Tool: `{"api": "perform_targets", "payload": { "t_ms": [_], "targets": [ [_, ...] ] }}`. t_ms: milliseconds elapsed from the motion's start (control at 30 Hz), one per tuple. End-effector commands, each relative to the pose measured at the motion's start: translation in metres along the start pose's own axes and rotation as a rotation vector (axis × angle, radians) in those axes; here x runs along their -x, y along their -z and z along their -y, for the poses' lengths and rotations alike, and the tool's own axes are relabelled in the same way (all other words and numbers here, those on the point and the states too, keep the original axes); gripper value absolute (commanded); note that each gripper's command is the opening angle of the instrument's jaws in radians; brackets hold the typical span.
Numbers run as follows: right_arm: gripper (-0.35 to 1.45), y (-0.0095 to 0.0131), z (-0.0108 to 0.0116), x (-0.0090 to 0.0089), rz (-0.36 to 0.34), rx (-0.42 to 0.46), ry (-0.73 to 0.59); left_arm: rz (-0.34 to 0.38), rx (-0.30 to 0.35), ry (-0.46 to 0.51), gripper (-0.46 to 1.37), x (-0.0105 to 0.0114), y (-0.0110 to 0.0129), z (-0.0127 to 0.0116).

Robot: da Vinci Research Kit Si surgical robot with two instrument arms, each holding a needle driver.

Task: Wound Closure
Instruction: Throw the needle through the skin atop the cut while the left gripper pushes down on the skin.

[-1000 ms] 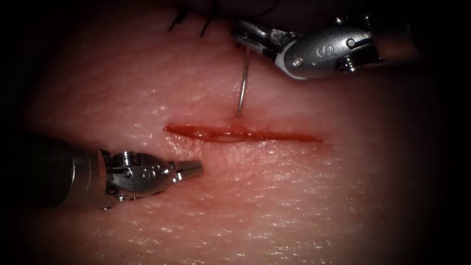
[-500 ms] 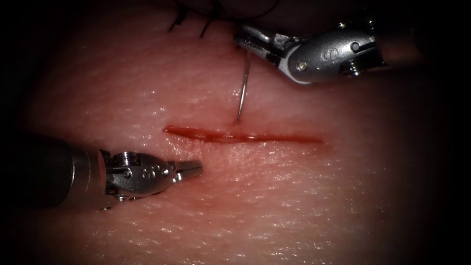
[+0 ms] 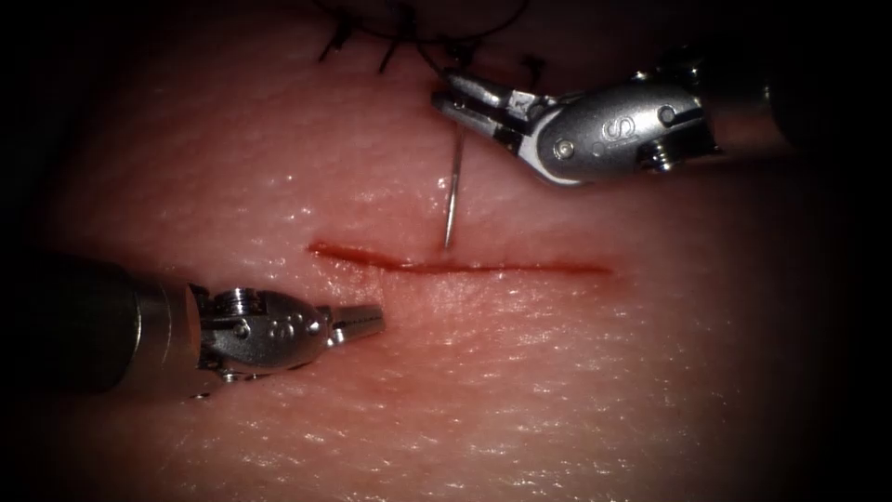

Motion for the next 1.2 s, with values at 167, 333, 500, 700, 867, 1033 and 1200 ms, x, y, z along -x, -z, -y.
{"api": "perform_targets", "payload": {
  "t_ms": [167,333,500,700,867,1033,1200],
  "targets": [
    [-0.35,-0.0002,-0.001,-0.0001,0.009,0.007,-0.104,0.0,0.006,0.0,-0.45,0.0,0.0,0.0],
    [-0.35,-0.0011,-0.0029,-0.0001,0.006,0.04,-0.216,0.0,0.006,0.0,-0.45,0.0,0.0,0.0],
    [-0.35,-0.0014,-0.003,0.0003,-0.003,0.05,-0.313,0.0,0.006,0.0,-0.45,0.0,0.0,0.0],
    [-0.35,-0.0011,-0.003,0.0005,0.006,0.045,-0.364,0.0,0.006,0.0,-0.45,0.0,0.0,0.0],
    [-0.35,-0.0008,-0.0035,0.0005,0.0,0.065,-0.313,0.0,0.006,0.0,-0.34,0.0,0.0,0.0],
    [-0.35,-0.0006,-0.0035,0.0005,0.001,0.065,-0.307,-0.204,0.003,-0.104,-0.22,-0.0004,0.0,-0.0002],
    [-0.35,-0.0006,-0.0035,0.0005,0.004,0.067,-0.308,-0.281,0.134,-0.024,-0.08,-0.0012,-0.0004,-0.0006]
  ]
}}
